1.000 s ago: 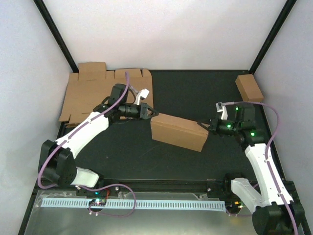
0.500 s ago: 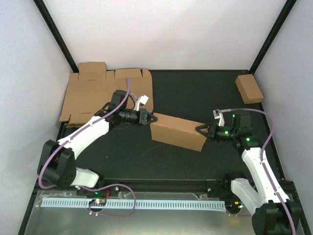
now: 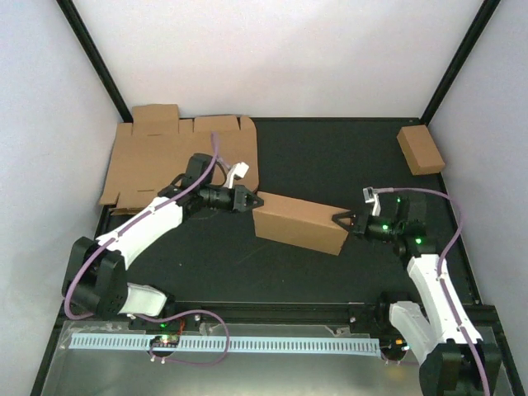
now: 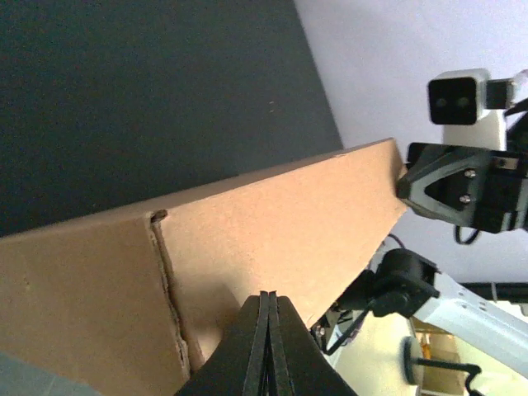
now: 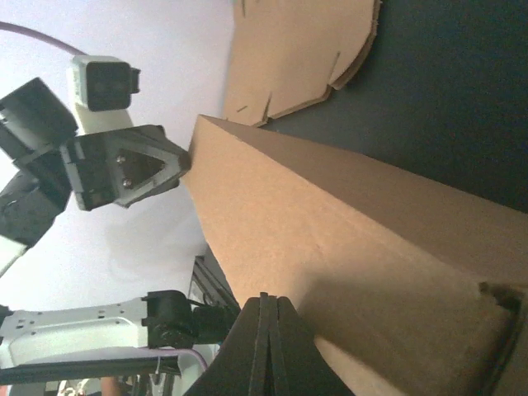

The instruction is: Fold the paper box

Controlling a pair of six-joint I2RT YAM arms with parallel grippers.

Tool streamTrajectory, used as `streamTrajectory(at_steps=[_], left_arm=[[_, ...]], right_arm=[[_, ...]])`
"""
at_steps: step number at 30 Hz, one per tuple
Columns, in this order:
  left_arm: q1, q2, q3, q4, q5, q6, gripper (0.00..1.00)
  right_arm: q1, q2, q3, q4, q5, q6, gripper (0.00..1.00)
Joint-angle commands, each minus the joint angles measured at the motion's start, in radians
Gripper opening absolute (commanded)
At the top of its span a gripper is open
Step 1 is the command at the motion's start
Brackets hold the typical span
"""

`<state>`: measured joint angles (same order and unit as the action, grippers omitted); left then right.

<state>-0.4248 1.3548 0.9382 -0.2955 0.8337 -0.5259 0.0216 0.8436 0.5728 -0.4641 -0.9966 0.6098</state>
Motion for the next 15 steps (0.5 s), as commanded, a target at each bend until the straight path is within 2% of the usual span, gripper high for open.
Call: streamTrajectory(at_steps=[1,5,9,12,15], left_arm=[[0.008,0.044,-0.046,0.04,0.001,0.003,0.02],[0.008,0.014,0.019,-0.035,-0.026,0.032,0.01],[0.008,-0.008,0.091,-0.083,-0.023,0.036,0.02],[0.009,-0.015,0.087,-0.071,-0.017,0.034,0.03],[0.009,0.011,0.038,-0.049,-0.028,0.042,0.02]], right_arm=[[-0.016,0.011,-0.088,0.119,-0.043,0.049,0.01],[-0.021,0.004,0.012,0.018,-0.034,-0.003,0.01],[-0.021,0.001,0.108,-0.008,-0.061,0.004,0.01],[-0.021,0.013,0.11,-0.019,-0.054,-0.015,0.01],[-0.023,0.047,0.04,-0.005,-0.037,-0.043,0.01]])
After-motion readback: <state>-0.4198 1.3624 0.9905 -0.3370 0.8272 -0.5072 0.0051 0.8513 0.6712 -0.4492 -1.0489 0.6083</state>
